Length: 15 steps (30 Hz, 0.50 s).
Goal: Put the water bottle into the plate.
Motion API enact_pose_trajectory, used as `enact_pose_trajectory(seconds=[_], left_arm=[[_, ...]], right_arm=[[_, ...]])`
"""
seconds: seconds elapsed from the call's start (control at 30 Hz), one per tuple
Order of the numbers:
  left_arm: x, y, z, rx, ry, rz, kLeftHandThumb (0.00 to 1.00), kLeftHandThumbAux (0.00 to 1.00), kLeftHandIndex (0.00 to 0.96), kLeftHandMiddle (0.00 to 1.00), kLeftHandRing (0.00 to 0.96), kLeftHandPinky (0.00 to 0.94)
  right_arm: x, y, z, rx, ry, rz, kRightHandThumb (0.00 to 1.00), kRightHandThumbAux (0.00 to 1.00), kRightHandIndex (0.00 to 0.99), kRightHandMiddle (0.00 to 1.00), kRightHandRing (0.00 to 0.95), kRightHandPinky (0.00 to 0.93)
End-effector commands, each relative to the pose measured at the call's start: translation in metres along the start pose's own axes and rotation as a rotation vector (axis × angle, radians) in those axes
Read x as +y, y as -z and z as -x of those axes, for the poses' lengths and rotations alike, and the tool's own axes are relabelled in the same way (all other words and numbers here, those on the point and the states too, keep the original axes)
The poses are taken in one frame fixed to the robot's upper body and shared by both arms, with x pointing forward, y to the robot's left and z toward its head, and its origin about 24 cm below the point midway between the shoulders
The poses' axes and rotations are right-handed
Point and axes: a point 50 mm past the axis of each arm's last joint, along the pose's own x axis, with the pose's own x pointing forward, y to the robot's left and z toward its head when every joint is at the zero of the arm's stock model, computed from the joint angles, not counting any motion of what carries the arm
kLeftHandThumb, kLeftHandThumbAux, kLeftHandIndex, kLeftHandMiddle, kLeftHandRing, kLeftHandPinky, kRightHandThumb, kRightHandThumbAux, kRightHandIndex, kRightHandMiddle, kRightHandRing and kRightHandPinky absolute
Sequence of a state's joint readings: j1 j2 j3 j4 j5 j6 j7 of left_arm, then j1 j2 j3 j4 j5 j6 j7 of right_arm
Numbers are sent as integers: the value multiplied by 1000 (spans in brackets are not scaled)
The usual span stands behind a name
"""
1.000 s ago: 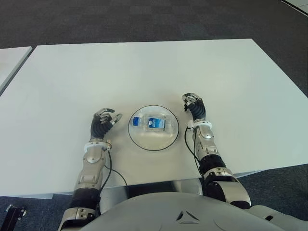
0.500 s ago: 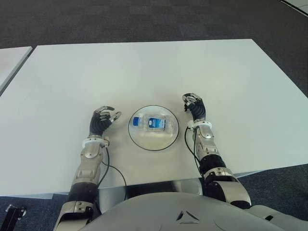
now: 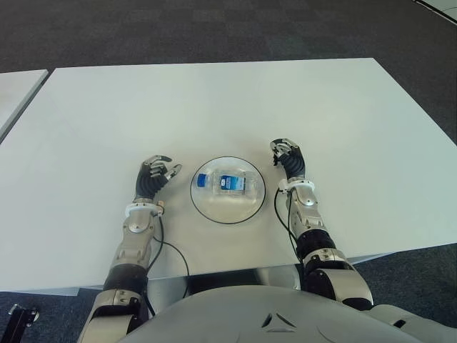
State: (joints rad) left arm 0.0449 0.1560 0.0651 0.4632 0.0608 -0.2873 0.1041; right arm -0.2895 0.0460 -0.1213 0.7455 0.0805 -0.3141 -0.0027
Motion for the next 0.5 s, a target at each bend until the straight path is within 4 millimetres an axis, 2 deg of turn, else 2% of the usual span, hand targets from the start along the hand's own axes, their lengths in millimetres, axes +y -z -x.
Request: enact_pose_trajectory(seconds=[0.03,0.5], left_arm=[[-8,29,13,144,5,10,702,720,436,734,725,711],[-14,30,14,113,-14,59,703,720,436,719,712,714]], right_arm=[[-8,40,20,196,43,-8,703,728,438,760,741,748],[-9,40,20,191,25,-8,702,729,438,760,743,749]])
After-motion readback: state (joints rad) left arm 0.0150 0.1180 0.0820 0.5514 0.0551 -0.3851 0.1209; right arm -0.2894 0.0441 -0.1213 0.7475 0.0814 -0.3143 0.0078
